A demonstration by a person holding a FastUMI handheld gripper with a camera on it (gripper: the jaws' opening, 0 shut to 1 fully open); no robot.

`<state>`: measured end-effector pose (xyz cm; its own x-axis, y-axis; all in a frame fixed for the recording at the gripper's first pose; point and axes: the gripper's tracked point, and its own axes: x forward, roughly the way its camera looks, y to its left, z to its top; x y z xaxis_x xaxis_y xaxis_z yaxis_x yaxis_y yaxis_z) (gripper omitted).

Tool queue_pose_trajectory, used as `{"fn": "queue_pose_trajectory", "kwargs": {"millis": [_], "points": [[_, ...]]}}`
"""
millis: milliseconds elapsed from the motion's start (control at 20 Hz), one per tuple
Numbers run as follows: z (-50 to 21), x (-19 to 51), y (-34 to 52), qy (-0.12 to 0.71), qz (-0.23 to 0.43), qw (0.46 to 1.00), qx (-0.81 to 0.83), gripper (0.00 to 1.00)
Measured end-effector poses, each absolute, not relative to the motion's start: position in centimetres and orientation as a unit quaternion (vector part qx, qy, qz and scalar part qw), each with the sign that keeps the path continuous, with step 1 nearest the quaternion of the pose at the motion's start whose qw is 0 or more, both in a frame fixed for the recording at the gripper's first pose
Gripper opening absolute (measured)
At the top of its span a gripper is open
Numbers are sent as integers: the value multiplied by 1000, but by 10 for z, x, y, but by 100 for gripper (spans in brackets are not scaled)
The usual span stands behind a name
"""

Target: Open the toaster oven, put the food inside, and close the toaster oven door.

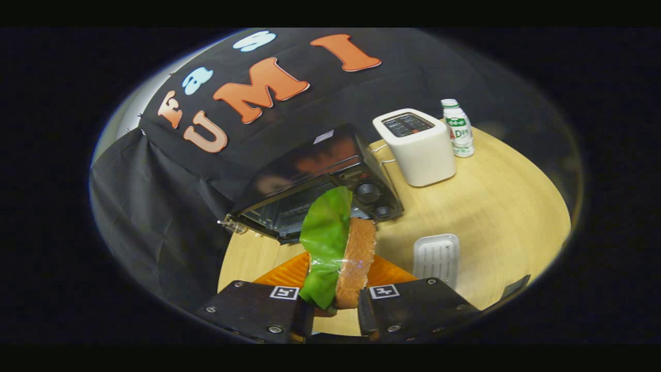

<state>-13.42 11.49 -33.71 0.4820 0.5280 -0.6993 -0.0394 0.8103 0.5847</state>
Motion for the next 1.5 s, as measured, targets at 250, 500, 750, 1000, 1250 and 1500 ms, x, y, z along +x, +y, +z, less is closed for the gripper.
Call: {"fn": "queue_pose_trajectory", "kwargs": {"millis": [250,500,750,1000,1250,1500], "points": [[-336,-120,174,476,200,810,278,35],[-349,-105,218,478,210,798,301,35],[-375,-85,243,480,194,785,339,34],[-403,-67,263,458,178,788,370,35],[-408,-30,272,404,147,790,437,35],[-427,3,273,369,96,809,446,35]]}}
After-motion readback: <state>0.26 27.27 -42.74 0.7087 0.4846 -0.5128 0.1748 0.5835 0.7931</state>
